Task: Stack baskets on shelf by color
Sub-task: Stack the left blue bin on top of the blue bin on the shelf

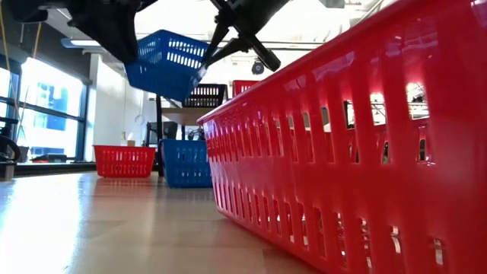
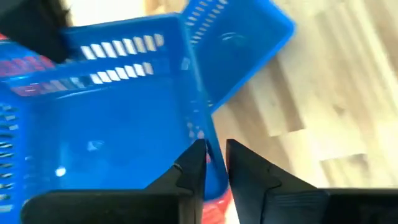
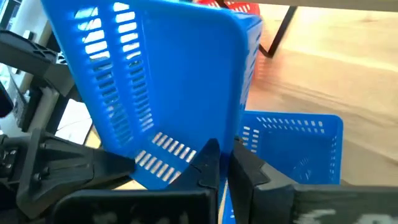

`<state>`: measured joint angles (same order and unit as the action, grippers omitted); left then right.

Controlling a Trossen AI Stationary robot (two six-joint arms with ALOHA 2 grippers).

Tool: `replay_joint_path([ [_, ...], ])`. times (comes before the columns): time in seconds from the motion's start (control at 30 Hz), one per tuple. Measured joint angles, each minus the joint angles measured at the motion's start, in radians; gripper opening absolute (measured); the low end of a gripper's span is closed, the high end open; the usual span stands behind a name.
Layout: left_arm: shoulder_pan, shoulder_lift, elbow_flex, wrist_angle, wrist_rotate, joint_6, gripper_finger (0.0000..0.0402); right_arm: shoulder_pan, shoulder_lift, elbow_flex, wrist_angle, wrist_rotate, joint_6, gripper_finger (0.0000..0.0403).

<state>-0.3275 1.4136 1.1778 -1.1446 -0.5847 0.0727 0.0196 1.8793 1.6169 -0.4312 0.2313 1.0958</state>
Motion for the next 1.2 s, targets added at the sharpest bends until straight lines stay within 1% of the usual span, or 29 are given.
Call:
replay_joint_path([
  [0.13, 0.000, 0.000, 0.000, 0.005, 0.043, -0.013, 0.0076, -0.001, 0.000, 0.000, -0.004, 0.003, -0.011, 0.0001],
  [0.33, 0.000, -0.005, 0.000, 0.016, 0.050, -0.028, 0.0104, -0.013, 0.000, 0.000, -0.043, 0.021, -0.022, 0.0001],
  [0.47, -0.001, -0.008, 0.011, 0.009, 0.058, -0.052, 0.0115, -0.027, 0.000, -0.001, -0.079, 0.030, -0.031, 0.0000],
  [0.67, -0.016, -0.013, 0.083, -0.020, 0.058, -0.070, 0.0119, -0.031, 0.000, -0.001, -0.128, 0.032, -0.039, 0.0000],
  [0.87, -0.028, -0.012, 0.151, -0.059, 0.049, -0.070, 0.0120, -0.007, -0.003, -0.001, -0.167, 0.043, -0.065, 0.0000],
  [1.03, -0.027, -0.014, 0.167, -0.105, 0.045, -0.073, 0.0120, 0.020, -0.029, -0.001, -0.188, 0.043, -0.092, 0.0000],
  [1.2, -0.026, -0.033, 0.166, -0.157, 0.033, -0.096, 0.0119, 0.031, -0.080, -0.001, -0.239, 0.066, -0.114, 0.0000],
])
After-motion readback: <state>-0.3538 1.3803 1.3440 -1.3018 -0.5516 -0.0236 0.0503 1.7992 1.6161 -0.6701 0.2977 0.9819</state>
